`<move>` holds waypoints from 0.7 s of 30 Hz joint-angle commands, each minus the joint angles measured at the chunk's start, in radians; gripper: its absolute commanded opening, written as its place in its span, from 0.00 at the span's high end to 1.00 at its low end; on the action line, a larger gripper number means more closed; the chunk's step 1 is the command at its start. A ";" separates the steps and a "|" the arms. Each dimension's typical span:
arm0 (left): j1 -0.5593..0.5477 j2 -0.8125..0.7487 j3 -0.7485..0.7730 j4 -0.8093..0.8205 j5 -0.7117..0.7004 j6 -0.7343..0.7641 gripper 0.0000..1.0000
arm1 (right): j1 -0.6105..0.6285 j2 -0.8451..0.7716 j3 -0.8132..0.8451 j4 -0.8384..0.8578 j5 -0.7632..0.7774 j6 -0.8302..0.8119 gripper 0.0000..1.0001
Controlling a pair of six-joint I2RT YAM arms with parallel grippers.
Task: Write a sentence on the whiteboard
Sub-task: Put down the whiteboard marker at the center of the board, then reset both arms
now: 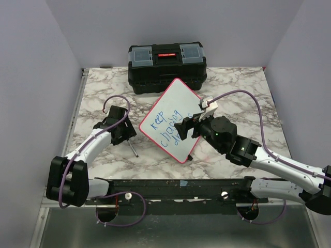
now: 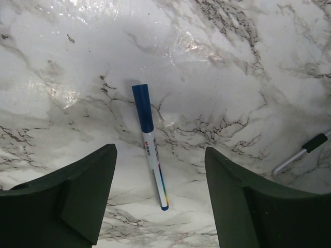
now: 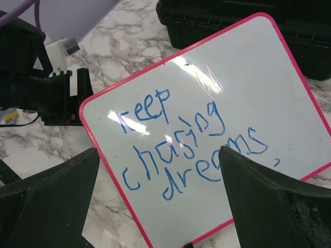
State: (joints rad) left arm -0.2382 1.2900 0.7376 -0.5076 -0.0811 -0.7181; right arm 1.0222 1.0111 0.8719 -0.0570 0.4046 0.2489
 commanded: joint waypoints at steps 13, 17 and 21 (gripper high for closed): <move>-0.015 -0.261 -0.009 0.028 -0.111 0.069 0.28 | 0.006 -0.092 -0.042 -0.032 0.039 0.063 0.00; -0.018 -0.349 -0.007 0.063 -0.168 0.075 0.28 | 0.006 -0.125 -0.074 -0.020 0.078 0.095 0.00; -0.022 -0.427 -0.017 0.123 -0.276 0.092 0.28 | 0.006 -0.149 -0.114 0.017 0.107 0.102 0.00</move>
State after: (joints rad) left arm -0.2512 0.9447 0.7364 -0.4713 -0.2089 -0.6582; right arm 1.0222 0.8825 0.7979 -0.0753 0.4500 0.3233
